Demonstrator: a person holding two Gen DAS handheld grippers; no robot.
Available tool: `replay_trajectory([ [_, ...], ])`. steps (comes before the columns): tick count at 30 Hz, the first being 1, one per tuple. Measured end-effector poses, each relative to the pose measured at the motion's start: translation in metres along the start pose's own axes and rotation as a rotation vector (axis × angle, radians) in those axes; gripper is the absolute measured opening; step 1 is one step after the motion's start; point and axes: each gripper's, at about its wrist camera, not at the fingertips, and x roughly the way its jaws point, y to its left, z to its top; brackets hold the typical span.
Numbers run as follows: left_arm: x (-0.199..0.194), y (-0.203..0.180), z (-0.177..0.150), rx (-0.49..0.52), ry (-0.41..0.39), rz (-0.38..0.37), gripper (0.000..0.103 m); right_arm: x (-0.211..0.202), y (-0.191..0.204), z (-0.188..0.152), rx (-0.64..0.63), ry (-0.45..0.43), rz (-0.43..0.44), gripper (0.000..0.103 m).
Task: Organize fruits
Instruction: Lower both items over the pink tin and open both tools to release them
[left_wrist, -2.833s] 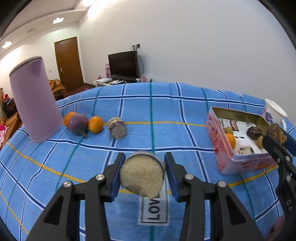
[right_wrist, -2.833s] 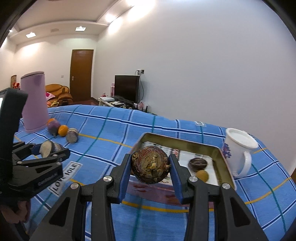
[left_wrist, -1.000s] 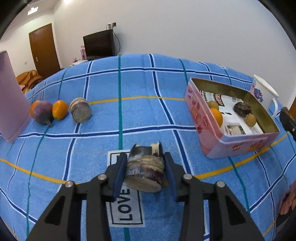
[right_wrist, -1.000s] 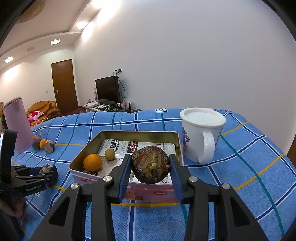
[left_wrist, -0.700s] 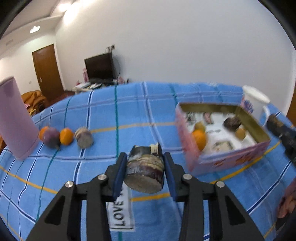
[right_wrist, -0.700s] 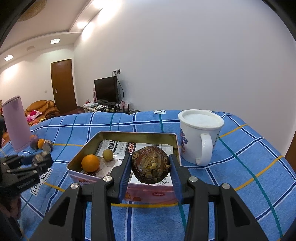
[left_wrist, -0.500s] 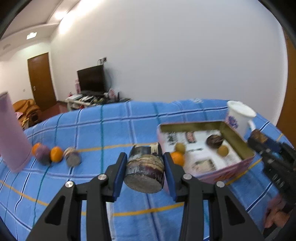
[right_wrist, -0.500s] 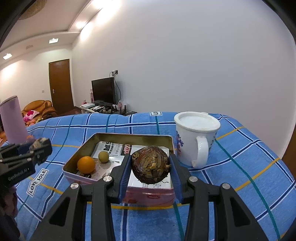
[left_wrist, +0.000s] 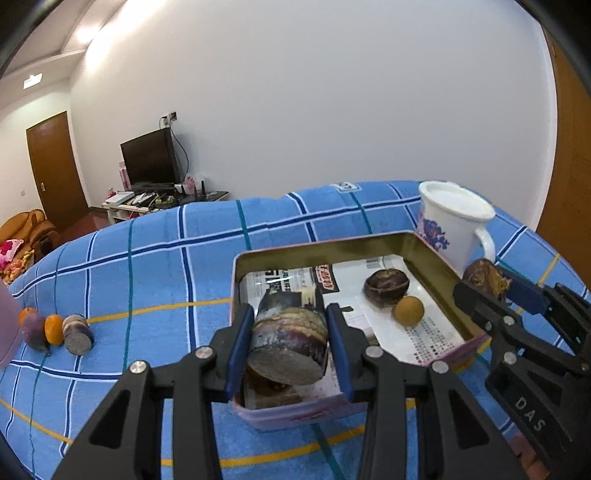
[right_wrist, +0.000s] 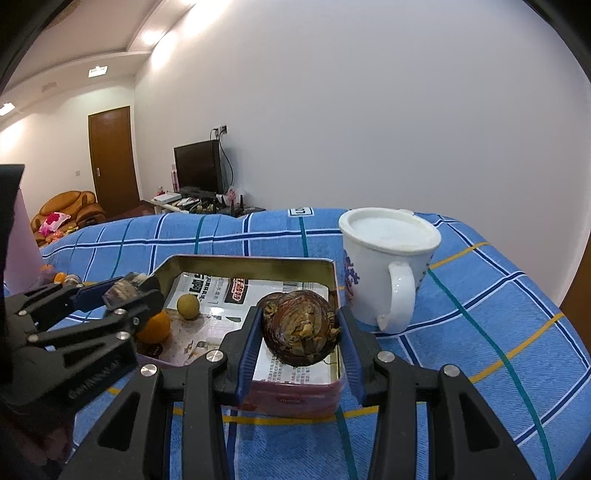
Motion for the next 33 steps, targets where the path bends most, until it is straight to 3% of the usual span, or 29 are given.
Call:
replay_trajectory([
  [26,0.022,0.000,-0.005,0.005,0.062,0.043,0.044,0.029,0.016,0.003,-0.057,0.108,0.117,0.043],
  [32,0.016,0.001,-0.006,0.001,0.037,0.048,0.053,0.026,0.014,0.003,-0.034,0.095,0.126,0.044],
  [33,0.014,0.000,-0.006,0.003,0.026,0.057,0.059,0.025,0.012,0.003,-0.024,0.088,0.128,0.044],
])
